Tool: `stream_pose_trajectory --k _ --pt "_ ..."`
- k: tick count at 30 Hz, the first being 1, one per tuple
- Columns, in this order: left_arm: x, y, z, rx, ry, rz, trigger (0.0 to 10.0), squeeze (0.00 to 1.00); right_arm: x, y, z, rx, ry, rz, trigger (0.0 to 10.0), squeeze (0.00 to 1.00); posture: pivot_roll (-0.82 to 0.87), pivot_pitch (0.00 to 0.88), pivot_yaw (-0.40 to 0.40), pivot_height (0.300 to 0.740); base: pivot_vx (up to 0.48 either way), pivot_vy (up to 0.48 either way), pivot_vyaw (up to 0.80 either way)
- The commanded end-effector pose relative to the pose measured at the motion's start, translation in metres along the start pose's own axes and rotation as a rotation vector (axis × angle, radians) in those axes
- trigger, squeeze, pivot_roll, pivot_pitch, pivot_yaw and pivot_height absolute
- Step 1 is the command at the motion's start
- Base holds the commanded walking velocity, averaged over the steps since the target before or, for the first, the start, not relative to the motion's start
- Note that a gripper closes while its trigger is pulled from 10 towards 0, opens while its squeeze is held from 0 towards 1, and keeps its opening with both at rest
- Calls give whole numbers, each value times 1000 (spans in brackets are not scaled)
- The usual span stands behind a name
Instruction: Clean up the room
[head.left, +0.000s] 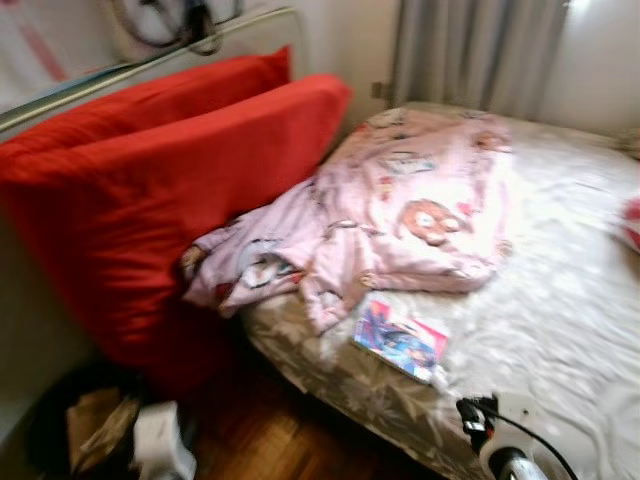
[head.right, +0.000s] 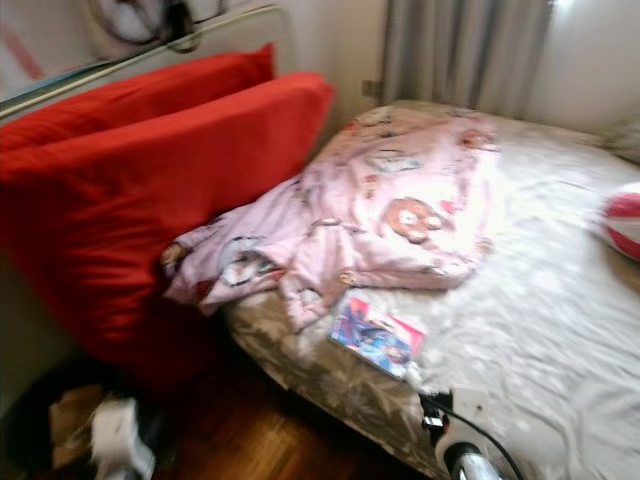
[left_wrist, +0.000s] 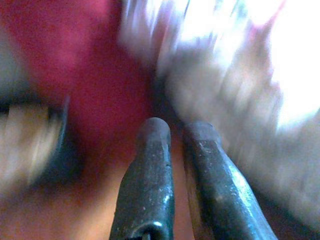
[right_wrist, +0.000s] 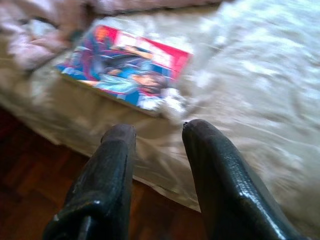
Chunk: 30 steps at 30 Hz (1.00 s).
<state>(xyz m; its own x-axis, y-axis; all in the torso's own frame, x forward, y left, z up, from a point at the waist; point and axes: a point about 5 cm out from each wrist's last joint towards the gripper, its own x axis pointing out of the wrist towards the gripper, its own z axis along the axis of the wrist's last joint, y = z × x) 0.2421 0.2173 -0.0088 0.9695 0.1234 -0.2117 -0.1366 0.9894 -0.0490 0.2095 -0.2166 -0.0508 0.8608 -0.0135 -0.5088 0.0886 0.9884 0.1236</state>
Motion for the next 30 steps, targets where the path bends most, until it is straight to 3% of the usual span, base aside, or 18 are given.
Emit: stream_pose_trajectory --k 1,6,7,8,9,12,17,19,22,24,26,27,30 --pt "1 1 11 26 -75 -20 10000 0 -3 0 -1 -7 -22 12 10000 0 44 0 35 740 0 0 0" --pt "-13 -7 11 35 -144 -80 10000 0 -16 -4 -14 -18 -40 16 10000 0 58 0 16 740 0 0 0" --pt "-17 -12 12 50 -158 -113 10000 0 -4 7 12 -65 -166 49 10000 0 62 0 12 740 0 0 0" --pt "-25 -17 13 73 -178 -149 10000 0 5 25 53 -127 -352 101 10000 0 70 0 1 740 0 0 0" --pt "-25 -17 13 73 -178 -149 10000 0 5 25 53 -127 -352 101 10000 0 70 0 1 740 0 0 0" --pt "-40 -18 17 102 -206 -156 10000 0 3 31 84 -215 -487 121 10000 0 92 0 -16 740 0 0 0" --pt "-56 -16 22 128 -221 -186 10000 0 -6 32 97 -254 -567 141 10000 0 78 0 -16 740 0 0 0" --pt "-64 -16 23 148 -224 -204 10000 0 -15 23 94 -194 -572 100 10000 0 73 0 -28 740 0 0 0" --pt "-68 -15 27 152 -226 -197 10000 0 -23 14 87 -190 -540 66 10000 0 72 0 -34 740 0 0 0" --pt "-69 -13 33 150 -230 -174 10000 0 -34 -2 67 -187 -441 5 10000 0 83 0 -46 740 0 0 0" --pt "-68 -12 34 152 -231 -167 10000 0 -37 -9 59 -191 -412 -37 10000 0 91 0 -48 740 0 0 0" --pt "-67 -11 37 153 -229 -160 10000 0 -42 -20 45 -130 -365 -118 10000 0 100 0 -41 740 0 0 0" --pt "-67 -10 40 147 -231 -154 10000 0 -45 -23 31 -91 -327 -156 10000 0 95 0 -32 740 0 0 0"
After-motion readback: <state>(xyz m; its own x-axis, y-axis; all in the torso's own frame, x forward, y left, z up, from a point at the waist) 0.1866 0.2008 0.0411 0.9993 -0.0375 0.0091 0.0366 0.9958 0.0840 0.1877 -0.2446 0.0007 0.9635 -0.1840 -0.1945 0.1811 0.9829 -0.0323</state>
